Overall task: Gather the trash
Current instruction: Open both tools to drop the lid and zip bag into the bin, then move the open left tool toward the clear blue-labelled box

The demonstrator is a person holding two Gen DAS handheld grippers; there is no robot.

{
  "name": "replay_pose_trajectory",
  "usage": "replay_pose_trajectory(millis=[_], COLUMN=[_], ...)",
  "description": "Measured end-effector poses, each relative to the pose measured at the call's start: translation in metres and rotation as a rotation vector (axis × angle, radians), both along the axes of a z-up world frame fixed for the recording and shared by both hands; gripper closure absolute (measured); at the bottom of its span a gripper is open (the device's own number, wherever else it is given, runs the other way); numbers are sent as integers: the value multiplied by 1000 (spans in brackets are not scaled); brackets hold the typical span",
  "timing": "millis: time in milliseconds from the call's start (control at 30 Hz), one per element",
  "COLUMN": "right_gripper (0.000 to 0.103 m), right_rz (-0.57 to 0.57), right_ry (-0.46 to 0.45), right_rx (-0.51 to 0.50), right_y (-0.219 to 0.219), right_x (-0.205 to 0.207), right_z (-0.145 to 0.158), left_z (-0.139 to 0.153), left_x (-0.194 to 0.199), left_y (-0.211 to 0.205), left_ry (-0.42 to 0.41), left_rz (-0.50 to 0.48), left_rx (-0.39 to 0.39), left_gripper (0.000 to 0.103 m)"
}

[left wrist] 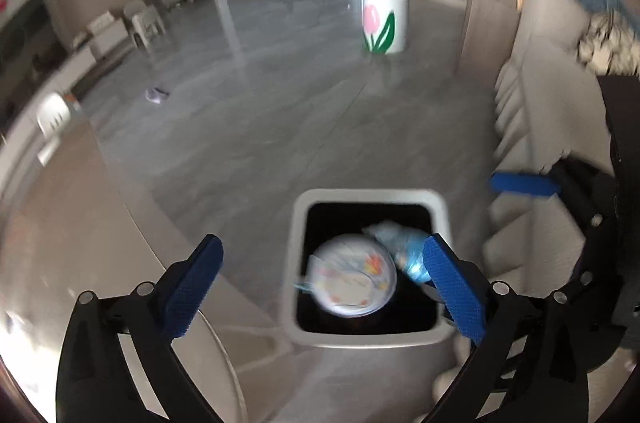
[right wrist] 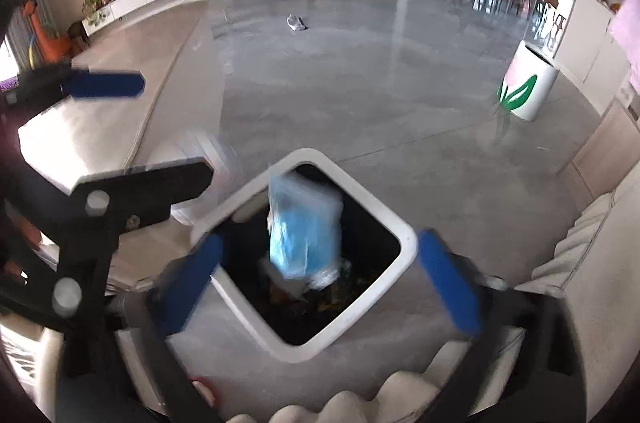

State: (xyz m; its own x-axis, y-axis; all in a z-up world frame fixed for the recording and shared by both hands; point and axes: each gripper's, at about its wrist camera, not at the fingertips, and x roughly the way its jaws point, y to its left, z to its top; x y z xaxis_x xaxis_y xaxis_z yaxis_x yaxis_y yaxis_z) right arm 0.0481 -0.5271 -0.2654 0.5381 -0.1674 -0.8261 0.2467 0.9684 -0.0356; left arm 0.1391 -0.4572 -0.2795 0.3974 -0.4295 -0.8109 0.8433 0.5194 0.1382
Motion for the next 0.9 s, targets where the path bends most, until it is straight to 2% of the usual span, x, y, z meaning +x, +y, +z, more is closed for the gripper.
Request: replay_pose_trajectory(millis=[33,100,333,567,900], right_gripper=[4,4,4,4,4], right_rz=[-6,-18,-35,1,103], right_ry=[5,5,-21,-113,-189], right_rx=[-2,15,18,-3,-42], right_y=[-3,-8,-10,15,77], right_x=[0,-2,-13,-16,-6], right_z=[-3,-7,1,39,86], left_z=[-5,-10,-5,28,77], left_x=[-1,-1,-2,-4,-6], left_y=[-4,-7,1,33,106], left_ry=[-25,-24,-8,-55,-133], left_rz=[-11,-19,-3,48,160], left_rx=[22,34,7,-72,-170], left_gripper=[5,5,5,5,5])
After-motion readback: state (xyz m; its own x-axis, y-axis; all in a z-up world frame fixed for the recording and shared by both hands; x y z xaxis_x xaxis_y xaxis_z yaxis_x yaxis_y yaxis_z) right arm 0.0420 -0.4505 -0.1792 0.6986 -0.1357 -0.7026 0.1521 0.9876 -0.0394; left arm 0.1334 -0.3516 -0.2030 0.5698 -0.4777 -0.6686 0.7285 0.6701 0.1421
